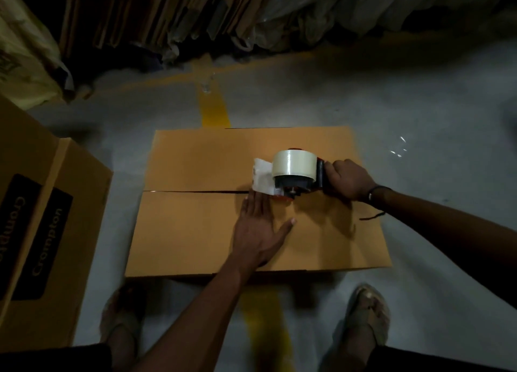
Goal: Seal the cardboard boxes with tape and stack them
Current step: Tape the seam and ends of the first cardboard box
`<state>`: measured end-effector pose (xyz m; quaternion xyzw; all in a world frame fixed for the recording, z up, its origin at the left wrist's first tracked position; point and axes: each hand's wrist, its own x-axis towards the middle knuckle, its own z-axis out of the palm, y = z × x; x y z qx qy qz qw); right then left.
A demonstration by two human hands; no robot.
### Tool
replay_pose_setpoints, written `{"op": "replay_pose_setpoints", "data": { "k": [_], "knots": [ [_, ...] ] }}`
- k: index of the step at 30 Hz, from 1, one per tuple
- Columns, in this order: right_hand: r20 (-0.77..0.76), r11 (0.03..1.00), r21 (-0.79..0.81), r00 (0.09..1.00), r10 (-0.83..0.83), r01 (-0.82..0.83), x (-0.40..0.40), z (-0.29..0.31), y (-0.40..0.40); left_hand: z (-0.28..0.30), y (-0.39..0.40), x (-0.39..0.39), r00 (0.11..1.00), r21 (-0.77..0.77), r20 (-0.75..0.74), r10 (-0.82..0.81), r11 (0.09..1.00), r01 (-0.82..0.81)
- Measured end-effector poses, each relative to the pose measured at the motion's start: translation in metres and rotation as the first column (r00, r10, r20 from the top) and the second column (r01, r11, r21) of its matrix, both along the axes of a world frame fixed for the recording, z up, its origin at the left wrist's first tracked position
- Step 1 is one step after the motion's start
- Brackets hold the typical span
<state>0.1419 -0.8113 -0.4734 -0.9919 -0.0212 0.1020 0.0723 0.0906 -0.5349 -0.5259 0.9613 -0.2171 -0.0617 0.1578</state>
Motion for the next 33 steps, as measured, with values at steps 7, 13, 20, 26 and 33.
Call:
{"op": "replay_pose_setpoints", "data": {
  "k": [7, 13, 20, 26, 33],
  "knots": [
    [-0.089, 0.976, 0.202, 0.994, -0.068, 0.085, -0.042, 0.003, -0.127, -0.002, -0.001, 0.0, 1.0, -0.003, 0.006, 0.011, 1.0, -0.011],
    [-0.004, 0.986, 0.154, 0.998, -0.069, 0.069, -0.054, 0.002, -0.124, 0.017, -0.018, -0.015, 0.995, -0.056, -0.02, -0.1, 0.993, 0.099],
    [-0.048, 0.984, 0.154, 0.996, -0.079, 0.085, -0.056, 0.004, -0.118, 0.005, -0.06, -0.054, 0.901, 0.062, -0.046, -0.432, 0.899, 0.434],
    [0.062, 0.98, 0.199, 0.997, -0.041, 0.028, -0.048, 0.003, -0.087, 0.006, -0.019, -0.026, 0.86, 0.134, 0.004, -0.511, 0.852, 0.506],
    [0.087, 0.98, 0.199, 0.996, -0.014, -0.004, -0.018, 0.005, -0.019, 0.025, 0.063, 0.023, 0.814, 0.123, -0.097, -0.573, 0.804, 0.581]
  ]
}}
